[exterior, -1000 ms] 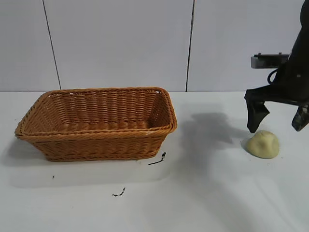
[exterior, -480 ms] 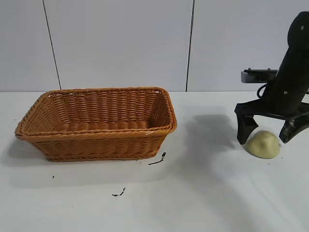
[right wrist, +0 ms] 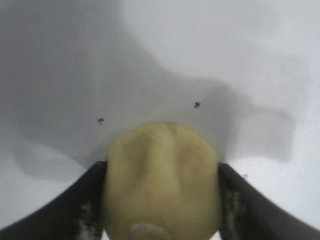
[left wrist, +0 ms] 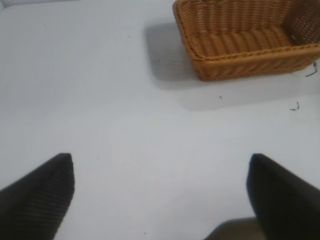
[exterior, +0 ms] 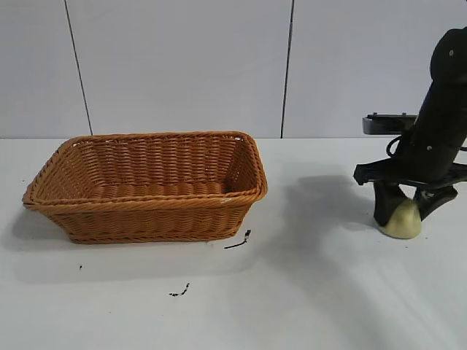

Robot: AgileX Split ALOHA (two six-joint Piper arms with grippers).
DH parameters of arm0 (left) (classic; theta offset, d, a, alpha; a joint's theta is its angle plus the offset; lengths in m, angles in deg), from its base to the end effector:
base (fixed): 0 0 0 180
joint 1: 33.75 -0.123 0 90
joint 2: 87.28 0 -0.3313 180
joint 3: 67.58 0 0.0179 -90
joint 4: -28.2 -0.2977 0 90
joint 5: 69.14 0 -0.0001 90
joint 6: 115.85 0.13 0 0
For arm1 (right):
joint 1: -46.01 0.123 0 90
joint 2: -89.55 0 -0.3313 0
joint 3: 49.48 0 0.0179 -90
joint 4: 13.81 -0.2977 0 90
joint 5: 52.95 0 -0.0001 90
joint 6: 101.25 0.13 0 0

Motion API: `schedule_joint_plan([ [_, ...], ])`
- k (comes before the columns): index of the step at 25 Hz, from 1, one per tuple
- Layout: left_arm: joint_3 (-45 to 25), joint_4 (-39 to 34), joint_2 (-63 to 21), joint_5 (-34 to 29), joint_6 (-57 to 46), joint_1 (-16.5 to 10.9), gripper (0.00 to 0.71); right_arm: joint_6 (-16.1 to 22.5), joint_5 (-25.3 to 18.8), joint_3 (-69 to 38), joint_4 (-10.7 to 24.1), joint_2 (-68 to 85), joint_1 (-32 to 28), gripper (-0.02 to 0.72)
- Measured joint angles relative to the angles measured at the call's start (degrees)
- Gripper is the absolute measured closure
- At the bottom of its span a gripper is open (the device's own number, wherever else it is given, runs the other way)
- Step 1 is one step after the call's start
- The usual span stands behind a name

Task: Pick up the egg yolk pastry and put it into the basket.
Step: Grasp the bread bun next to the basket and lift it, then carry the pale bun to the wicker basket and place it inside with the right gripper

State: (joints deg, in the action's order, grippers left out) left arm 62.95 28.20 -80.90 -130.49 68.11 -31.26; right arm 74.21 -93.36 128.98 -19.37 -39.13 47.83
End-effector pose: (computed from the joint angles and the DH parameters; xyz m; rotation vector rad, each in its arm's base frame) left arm 0.0226 -0.0010 0.2822 0.1151 2.0423 0.0160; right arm 0.4668 0.0230 0.0751 -0.0628 2.9744 0.0968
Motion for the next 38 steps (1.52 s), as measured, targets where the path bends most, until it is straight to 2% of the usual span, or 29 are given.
schedule_joint_plan([
  [3, 0.0, 0.0, 0.0, 0.0, 0.0, 0.0, 0.014, 0.0, -0.31, 0.19, 0.0, 0.09, 0.0, 0.578],
  [11, 0.0, 0.0, 0.0, 0.0, 0.0, 0.0, 0.014, 0.0, -2.4, 0.39, 0.0, 7.34, 0.0, 0.593],
  [18, 0.0, 0.0, 0.0, 0.0, 0.0, 0.0, 0.014, 1.21, -13.28, 12.02, 0.0, 10.18, 0.0, 0.598],
  [23, 0.0, 0.0, 0.0, 0.0, 0.0, 0.0, 0.014, 2.63, -17.55, 20.99, 0.75, 10.18, 1.72, 0.598],
  [32, 0.0, 0.0, 0.0, 0.0, 0.0, 0.0, 0.014, 3.51, -17.66, 30.01, 2.14, 10.05, 15.45, 0.601],
  [35, 0.0, 0.0, 0.0, 0.0, 0.0, 0.0, 0.014, 3.54, -16.41, 31.55, 2.21, 8.89, 20.88, 0.601],
  [38, 0.0, 0.0, 0.0, 0.0, 0.0, 0.0, 0.014, 3.65, -13.19, 31.78, 2.33, 6.58, 26.48, 0.601],
])
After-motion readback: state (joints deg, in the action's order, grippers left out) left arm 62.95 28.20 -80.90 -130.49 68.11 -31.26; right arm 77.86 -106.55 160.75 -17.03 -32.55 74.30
